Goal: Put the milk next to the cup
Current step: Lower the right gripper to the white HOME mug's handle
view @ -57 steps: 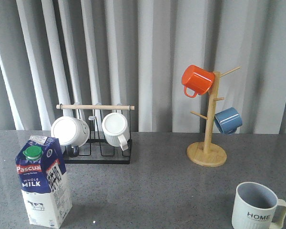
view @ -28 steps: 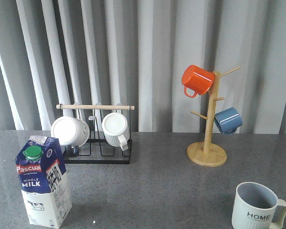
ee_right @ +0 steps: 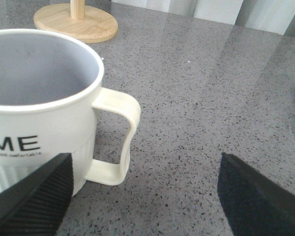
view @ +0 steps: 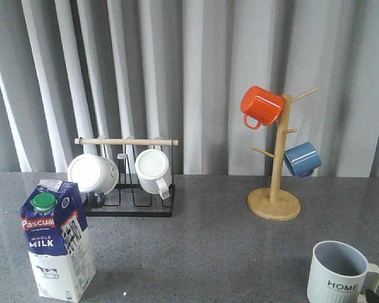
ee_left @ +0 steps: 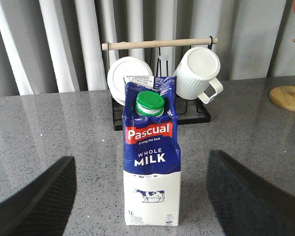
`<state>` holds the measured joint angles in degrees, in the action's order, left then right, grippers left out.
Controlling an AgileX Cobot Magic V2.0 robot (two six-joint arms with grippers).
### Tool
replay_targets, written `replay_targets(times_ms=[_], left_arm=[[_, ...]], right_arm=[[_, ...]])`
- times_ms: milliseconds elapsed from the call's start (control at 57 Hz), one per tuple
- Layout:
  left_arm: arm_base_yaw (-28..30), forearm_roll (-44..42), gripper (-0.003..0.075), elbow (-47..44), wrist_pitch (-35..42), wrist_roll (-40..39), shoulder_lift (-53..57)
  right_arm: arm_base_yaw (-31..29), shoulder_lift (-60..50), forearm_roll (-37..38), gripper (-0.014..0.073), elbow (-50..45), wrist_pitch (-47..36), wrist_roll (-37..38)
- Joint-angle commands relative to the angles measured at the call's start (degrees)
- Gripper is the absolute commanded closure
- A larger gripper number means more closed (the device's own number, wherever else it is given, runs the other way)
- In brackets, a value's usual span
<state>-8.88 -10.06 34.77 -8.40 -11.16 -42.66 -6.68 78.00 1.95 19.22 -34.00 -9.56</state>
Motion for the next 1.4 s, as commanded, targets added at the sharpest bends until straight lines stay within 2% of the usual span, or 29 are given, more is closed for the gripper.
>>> replay_targets(times_ms=[0,842,1211,1386], left_arm=[[-0.38,0.10,0.0197,1.51,4.78,-0.54,0.07],[-0.38,0.10,0.0197,1.51,6.04,-0.49,0.07],[-0.38,0.10,0.0197,1.51,6.04,-0.49,0.07],[-0.38,0.10,0.0197,1.51,5.97,-0.49,0.07]], right_arm=[[-0.29,0.33,-0.30,0.0000,1.36,-7.33,0.03],[-0.29,11.16,-1.95,0.0006,1.36,-24.01,1.44],[-0.29,15.31,-1.95,0.0092,1.54,-28.50,2.78],[-0.29,15.89,-1.95,0.0181,2.29,-29.29,2.97]])
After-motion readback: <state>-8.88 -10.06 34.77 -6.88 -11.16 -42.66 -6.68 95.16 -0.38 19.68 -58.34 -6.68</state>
